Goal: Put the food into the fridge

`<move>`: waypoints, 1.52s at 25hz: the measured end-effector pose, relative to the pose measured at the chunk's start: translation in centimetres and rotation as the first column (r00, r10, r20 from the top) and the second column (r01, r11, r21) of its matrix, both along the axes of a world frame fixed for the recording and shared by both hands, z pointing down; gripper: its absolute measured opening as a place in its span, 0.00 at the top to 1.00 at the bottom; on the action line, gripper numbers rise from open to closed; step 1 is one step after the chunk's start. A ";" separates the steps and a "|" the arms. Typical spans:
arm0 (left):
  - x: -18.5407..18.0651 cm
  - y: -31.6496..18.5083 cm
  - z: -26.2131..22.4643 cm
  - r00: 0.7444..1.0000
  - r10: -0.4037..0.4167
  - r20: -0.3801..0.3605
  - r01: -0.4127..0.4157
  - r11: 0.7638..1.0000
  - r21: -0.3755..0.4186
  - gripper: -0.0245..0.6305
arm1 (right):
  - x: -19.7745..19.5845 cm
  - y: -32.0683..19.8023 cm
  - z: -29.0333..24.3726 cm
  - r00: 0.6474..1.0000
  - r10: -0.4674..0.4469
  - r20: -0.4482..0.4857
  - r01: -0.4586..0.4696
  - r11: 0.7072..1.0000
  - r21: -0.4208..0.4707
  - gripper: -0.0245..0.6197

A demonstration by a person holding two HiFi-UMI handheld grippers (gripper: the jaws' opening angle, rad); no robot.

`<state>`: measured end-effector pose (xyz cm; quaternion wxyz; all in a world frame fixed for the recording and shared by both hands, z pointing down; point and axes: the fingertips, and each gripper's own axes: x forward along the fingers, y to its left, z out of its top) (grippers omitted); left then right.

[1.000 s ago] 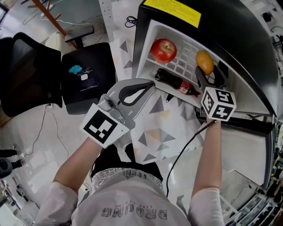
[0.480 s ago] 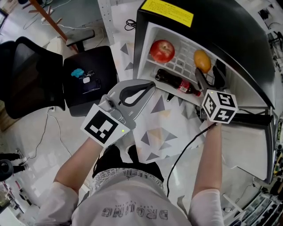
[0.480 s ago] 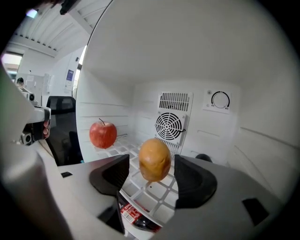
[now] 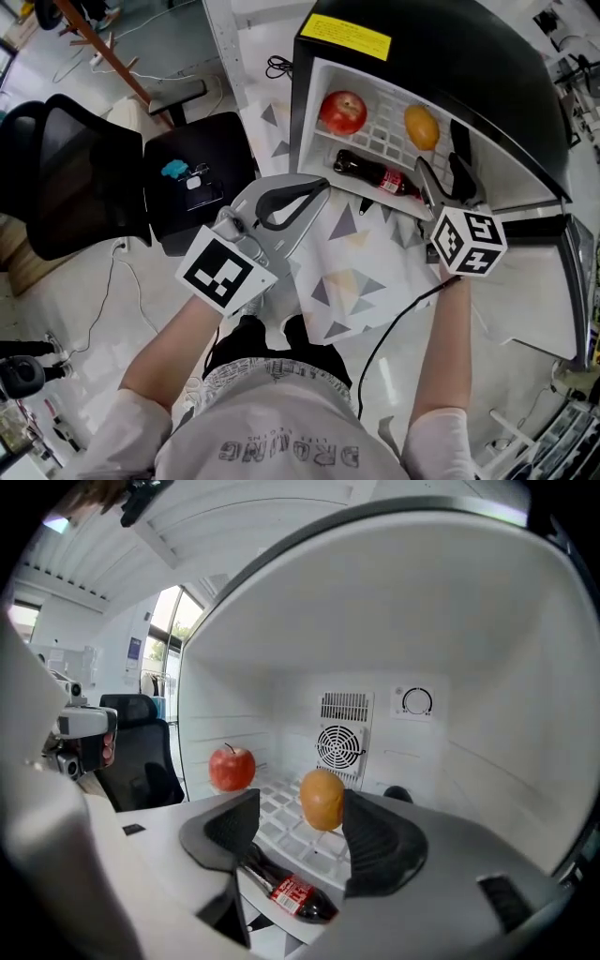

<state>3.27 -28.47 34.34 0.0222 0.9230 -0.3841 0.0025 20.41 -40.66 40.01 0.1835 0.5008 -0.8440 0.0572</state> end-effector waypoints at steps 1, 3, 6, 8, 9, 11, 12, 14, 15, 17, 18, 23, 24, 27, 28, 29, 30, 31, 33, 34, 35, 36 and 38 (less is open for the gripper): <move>-0.1 0.3 -0.3 1.000 0.004 0.002 -0.004 1.000 0.004 0.95 | -0.1 0.5 -0.3 1.000 0.002 0.008 -0.002 1.000 0.004 0.55; -0.3 0.8 -0.9 1.000 0.012 0.007 -0.012 1.000 0.013 0.95 | -0.2 1.6 -1.0 1.000 0.006 0.029 -0.006 1.000 0.010 0.55; -0.5 1.6 -1.7 1.000 0.025 0.015 -0.025 0.999 0.026 0.95 | -0.6 3.2 -2.0 0.998 0.011 0.064 -0.012 1.000 0.020 0.59; -0.6 2.1 -2.2 0.999 0.034 0.017 -0.035 0.999 0.036 0.95 | -1.0 4.2 -2.8 0.997 0.011 0.083 -0.014 0.999 0.031 0.62; -0.7 2.4 -2.5 0.999 0.039 0.018 -0.039 0.998 0.040 0.95 | -1.2 4.8 -3.2 0.996 0.010 0.092 -0.013 0.999 0.036 0.63; -0.9 2.8 -3.0 0.999 0.048 0.022 -0.050 0.998 0.049 0.95 | -1.7 5.8 -4.0 0.993 0.006 0.116 -0.011 0.999 0.043 0.67; -1.0 3.1 -3.3 0.998 0.053 0.023 -0.054 0.997 0.053 0.95 | -1.9 6.4 -4.3 0.992 0.004 0.128 -0.009 0.999 0.044 0.68; -1.2 3.6 -3.7 0.998 0.062 0.025 -0.063 0.996 0.059 0.95 | -2.3 7.4 -5.0 0.990 0.000 0.142 -0.008 0.999 0.051 0.69; -1.4 3.8 -3.8 0.997 0.066 0.028 -0.068 0.996 0.061 0.95 | -2.5 7.9 -5.3 0.989 -0.001 0.146 -0.008 0.998 0.057 0.69; -1.7 4.3 -3.8 0.996 0.078 0.045 -0.081 0.995 0.065 0.95 | -2.8 8.8 -6.0 0.988 -0.001 0.156 -0.010 0.998 0.068 0.71; -1.8 4.5 -3.9 0.995 0.084 0.052 -0.087 0.994 0.066 0.95 | -2.9 9.2 -6.3 0.987 0.001 0.160 -0.012 0.997 0.072 0.72; -2.2 5.3 -4.4 0.993 0.104 0.055 -0.108 0.992 0.069 0.95 | -3.2 11.3 -7.5 0.983 0.013 0.185 -0.029 0.996 0.086 0.76; -2.2 5.5 -4.6 0.993 0.108 0.056 -0.112 0.991 0.072 0.95 | -3.3 11.8 -7.7 0.982 0.014 0.189 -0.031 0.996 0.087 0.76; -2.3 6.0 -4.9 0.991 0.123 0.057 -0.127 0.989 0.078 0.95 | -3.5 13.0 -7.8 0.980 0.021 0.199 -0.039 0.996 0.086 0.78; -2.3 6.2 -4.9 0.990 0.128 0.057 -0.132 0.988 0.079 0.95 | -3.6 13.4 -7.8 0.979 0.023 0.204 -0.041 0.996 0.085 0.78; -2.3 6.3 -5.0 0.990 0.132 0.056 -0.136 0.987 0.080 0.95 | -3.7 13.8 -7.8 0.978 0.025 0.209 -0.043 0.996 0.083 0.79; -2.3 6.5 -5.2 0.989 0.135 0.053 -0.139 0.987 0.082 0.95 | -3.7 14.1 -7.8 0.977 0.027 0.214 -0.045 0.996 0.082 0.79; -2.3 6.7 -5.2 0.989 0.139 0.051 -0.143 0.986 0.084 0.95 | -3.8 14.5 -7.8 0.976 0.028 0.218 -0.047 0.996 0.081 0.80; -2.4 7.0 -5.2 0.987 0.148 0.058 -0.153 0.985 0.083 0.95 | -3.8 15.1 -7.8 0.973 0.032 0.227 -0.052 0.995 0.081 0.81; -2.5 7.2 -5.2 0.987 0.152 0.061 -0.157 0.984 0.082 0.95 | -3.8 15.3 -7.9 0.972 0.034 0.231 -0.054 0.995 0.082 0.82; -2.5 7.3 -5.2 0.986 0.155 0.062 -0.160 0.984 0.081 0.95 | -3.9 15.6 -8.0 0.972 0.035 0.234 -0.056 0.995 0.084 0.83; -2.6 7.4 -5.3 0.985 0.158 0.064 -0.163 0.983 0.081 0.95 | -4.0 15.8 -8.1 0.971 0.035 0.236 -0.057 0.995 0.086 0.84; -2.7 7.7 -5.3 0.985 0.162 0.066 -0.168 0.982 0.082 0.95 | -4.2 16.4 -8.4 0.970 0.034 0.240 -0.058 0.994 0.092 0.85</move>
